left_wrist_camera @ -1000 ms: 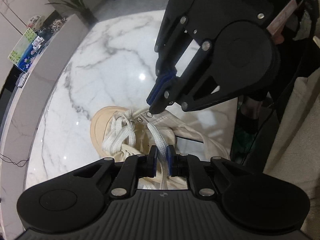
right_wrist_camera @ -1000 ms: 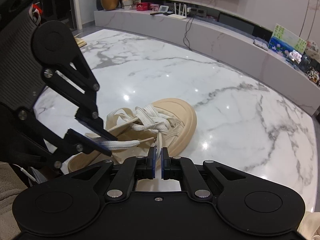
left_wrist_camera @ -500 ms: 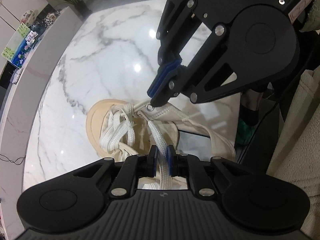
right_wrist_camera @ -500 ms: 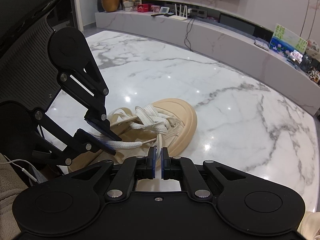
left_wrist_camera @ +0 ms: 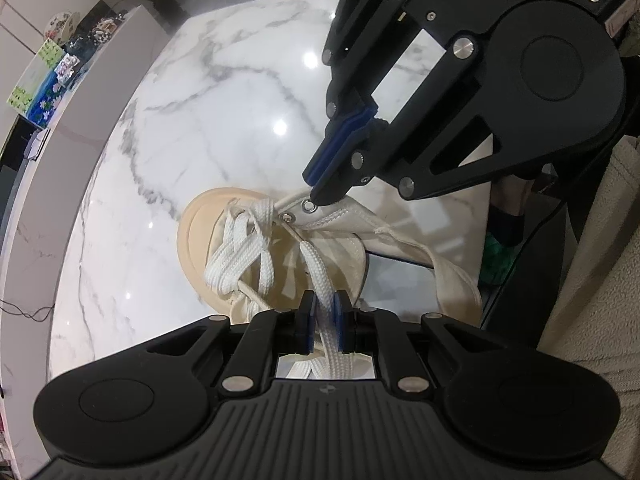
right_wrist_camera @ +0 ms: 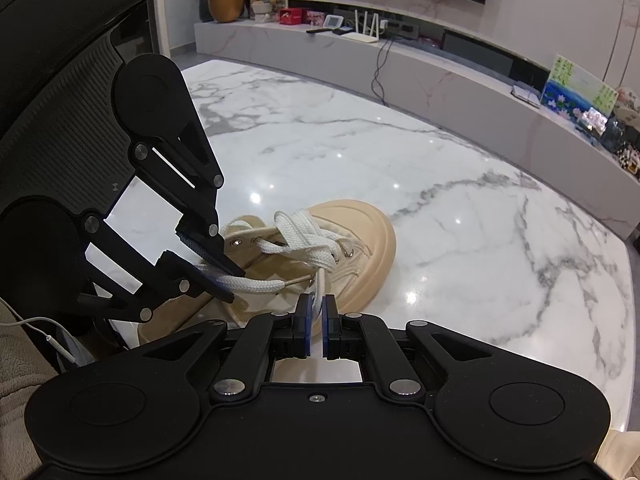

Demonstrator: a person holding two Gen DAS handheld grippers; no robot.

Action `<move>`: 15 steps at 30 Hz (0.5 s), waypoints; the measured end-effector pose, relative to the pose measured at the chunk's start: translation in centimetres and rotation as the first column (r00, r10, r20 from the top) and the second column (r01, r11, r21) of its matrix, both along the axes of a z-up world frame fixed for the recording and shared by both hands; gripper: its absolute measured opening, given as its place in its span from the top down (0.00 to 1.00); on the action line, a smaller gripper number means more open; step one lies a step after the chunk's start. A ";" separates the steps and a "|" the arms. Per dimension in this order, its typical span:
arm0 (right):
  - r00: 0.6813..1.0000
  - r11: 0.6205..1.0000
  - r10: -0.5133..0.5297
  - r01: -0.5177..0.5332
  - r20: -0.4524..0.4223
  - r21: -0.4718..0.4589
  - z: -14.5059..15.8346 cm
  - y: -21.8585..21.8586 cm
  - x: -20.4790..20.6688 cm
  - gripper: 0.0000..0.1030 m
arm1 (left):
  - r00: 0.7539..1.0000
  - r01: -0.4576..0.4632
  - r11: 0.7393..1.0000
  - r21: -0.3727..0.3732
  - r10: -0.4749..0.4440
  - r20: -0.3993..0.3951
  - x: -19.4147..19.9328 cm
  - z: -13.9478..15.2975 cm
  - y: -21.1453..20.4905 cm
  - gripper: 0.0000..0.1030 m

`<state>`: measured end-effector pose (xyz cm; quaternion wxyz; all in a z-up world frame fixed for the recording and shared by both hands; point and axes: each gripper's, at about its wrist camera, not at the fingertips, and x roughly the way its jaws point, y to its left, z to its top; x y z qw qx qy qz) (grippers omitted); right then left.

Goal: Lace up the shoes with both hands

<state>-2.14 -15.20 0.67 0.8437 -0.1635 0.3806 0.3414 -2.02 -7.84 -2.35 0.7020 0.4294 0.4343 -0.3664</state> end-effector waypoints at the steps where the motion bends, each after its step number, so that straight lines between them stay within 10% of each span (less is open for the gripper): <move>1: 1.000 1.000 -0.001 0.001 0.000 0.000 0.0 0.1 -0.1 0.97 | 1.000 0.001 1.000 -0.001 -0.001 0.003 0.0 0.0 -0.1 0.91; 15: 1.000 1.000 0.003 -0.003 -0.002 0.000 0.0 -0.2 0.3 0.97 | 0.999 0.041 0.999 -0.014 -0.041 0.014 -0.6 0.4 -0.6 0.91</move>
